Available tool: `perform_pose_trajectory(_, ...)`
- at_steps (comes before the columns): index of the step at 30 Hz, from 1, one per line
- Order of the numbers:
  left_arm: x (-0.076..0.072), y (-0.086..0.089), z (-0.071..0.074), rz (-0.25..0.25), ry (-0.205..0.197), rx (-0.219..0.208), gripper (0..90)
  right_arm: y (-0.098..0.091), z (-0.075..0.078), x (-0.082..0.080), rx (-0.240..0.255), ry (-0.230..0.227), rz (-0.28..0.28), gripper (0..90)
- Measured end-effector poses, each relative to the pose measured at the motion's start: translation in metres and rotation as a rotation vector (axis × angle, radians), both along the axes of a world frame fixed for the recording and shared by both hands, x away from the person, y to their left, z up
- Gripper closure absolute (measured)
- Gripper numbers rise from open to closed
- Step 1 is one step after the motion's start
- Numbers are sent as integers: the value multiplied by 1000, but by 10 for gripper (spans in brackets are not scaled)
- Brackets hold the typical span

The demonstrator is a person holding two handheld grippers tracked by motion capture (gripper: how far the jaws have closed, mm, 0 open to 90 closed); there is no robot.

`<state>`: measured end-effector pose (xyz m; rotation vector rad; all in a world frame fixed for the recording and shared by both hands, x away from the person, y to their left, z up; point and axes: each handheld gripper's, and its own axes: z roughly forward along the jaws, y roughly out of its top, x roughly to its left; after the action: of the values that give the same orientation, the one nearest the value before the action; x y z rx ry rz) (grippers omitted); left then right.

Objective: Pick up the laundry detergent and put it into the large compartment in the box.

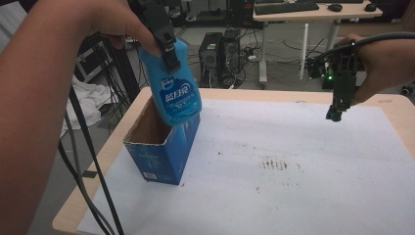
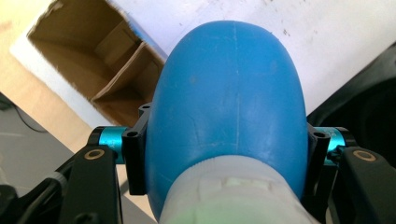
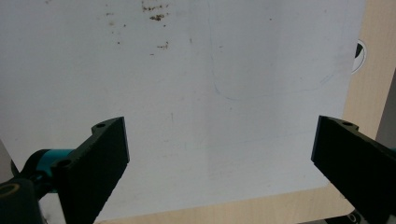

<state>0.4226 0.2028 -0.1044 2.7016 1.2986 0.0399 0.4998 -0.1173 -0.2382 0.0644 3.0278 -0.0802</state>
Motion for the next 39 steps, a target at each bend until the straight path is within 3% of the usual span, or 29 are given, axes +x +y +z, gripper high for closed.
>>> perform_pose_trajectory(5, 0, 13, 3, 65, -10, -12, 377, -2, 1, 1, 7, -5, -11, 32)
perform_pose_trajectory(7, -2, 16, 5, 78, -19, 19, 377, -2, 1, 1, 12, -7, -9, 32)
perform_pose_trajectory(11, -1, 21, 4, 90, -12, 37, 377, -1, 1, 1, 14, -5, -8, 32)
perform_pose_trajectory(16, 0, 31, 1, 117, -2, 29, 377, 2, -1, 0, 13, -3, -2, 32)
perform_pose_trajectory(19, 0, 35, -3, 105, 9, 30, 377, 3, -1, 0, 11, -3, -1, 32)
perform_pose_trajectory(39, 12, 55, -40, 165, 60, 38, 377, 2, -1, 1, 16, -5, -10, 32)
